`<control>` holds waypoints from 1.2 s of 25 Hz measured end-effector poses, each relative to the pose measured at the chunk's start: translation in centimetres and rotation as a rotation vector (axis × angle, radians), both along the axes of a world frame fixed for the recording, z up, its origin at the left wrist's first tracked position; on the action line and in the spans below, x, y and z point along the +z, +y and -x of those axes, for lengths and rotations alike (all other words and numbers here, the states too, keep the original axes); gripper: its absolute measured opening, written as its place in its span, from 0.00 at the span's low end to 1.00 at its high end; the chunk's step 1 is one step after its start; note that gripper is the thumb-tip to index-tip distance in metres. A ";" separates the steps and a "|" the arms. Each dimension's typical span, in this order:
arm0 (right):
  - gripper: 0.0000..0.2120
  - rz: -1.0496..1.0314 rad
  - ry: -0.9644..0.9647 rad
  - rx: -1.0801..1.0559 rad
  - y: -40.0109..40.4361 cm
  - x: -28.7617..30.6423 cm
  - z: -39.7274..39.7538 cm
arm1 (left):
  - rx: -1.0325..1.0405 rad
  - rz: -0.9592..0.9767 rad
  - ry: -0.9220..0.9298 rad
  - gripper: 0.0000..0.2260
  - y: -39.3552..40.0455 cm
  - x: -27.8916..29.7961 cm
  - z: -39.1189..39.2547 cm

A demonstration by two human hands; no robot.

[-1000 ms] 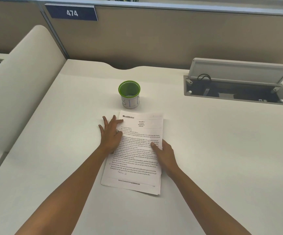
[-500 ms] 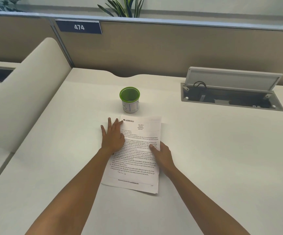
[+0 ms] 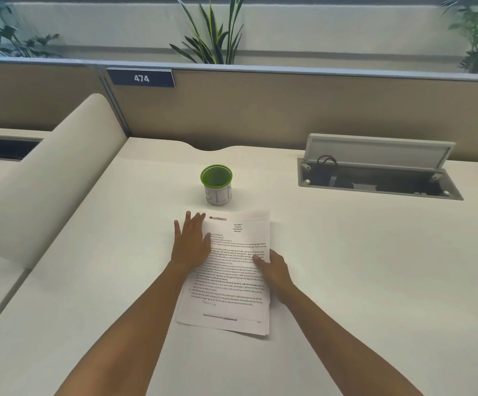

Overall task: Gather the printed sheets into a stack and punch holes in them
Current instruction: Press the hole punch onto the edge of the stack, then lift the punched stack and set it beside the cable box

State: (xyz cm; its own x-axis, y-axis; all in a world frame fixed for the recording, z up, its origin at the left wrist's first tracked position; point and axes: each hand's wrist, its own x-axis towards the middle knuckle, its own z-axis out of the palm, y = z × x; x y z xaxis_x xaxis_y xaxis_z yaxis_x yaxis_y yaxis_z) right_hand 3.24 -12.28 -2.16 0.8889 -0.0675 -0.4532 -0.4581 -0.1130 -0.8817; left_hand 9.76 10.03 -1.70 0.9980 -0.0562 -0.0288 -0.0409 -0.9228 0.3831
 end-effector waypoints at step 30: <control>0.07 -0.013 -0.518 -0.263 -13.8 9.9 5.2 | -0.125 1.238 0.290 0.09 -14.6 11.0 4.5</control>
